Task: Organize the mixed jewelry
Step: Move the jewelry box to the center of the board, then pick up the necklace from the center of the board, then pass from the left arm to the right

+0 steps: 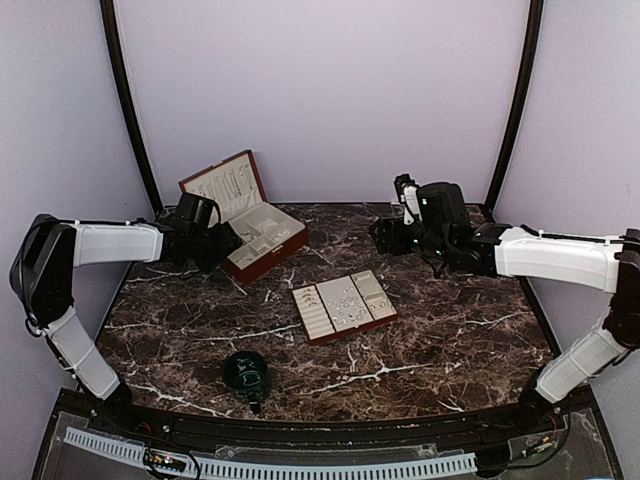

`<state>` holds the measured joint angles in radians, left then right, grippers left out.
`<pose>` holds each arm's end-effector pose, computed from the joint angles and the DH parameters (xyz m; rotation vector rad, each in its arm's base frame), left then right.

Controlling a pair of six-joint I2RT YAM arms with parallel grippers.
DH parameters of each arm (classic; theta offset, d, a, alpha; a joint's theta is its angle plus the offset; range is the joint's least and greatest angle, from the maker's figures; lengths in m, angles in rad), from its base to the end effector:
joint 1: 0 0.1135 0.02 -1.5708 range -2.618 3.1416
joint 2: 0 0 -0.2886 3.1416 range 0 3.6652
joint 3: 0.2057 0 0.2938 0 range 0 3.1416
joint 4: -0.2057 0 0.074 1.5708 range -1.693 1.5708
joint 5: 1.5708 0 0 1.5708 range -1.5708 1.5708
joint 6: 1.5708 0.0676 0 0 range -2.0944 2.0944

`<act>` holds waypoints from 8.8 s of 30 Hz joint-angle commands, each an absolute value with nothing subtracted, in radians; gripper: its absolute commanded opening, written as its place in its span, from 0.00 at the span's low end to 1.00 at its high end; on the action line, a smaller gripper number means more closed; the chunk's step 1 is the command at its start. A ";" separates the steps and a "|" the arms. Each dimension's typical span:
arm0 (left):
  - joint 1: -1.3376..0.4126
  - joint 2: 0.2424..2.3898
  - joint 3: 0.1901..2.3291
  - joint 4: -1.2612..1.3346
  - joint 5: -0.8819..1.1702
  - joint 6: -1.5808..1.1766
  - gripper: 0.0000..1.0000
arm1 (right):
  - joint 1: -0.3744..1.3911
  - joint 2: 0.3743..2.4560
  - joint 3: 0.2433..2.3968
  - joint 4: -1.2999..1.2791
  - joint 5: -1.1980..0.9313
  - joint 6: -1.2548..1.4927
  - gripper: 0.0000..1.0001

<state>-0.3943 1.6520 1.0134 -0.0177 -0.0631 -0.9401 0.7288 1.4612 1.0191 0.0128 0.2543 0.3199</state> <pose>0.3914 -0.1583 0.1916 -0.6564 2.2123 -0.6453 0.3103 0.2543 0.2735 -0.2457 1.9952 0.4223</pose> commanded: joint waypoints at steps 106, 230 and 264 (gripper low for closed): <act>-0.647 1.572 0.890 -0.308 -0.051 -0.377 0.16 | 0.718 1.354 0.915 0.084 0.199 0.471 0.79; -0.540 1.285 1.016 -0.058 0.653 -0.518 0.00 | 0.978 1.607 1.178 0.221 -0.202 0.296 0.63; -0.641 1.332 1.070 -0.066 0.617 -0.514 0.00 | 1.001 1.638 1.210 0.191 -0.147 0.262 0.00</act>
<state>-0.6334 1.3483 1.0466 -0.0513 0.6411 -0.5346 0.9951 1.6680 1.2114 0.1616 -0.1795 0.2539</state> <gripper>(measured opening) 0.007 0.004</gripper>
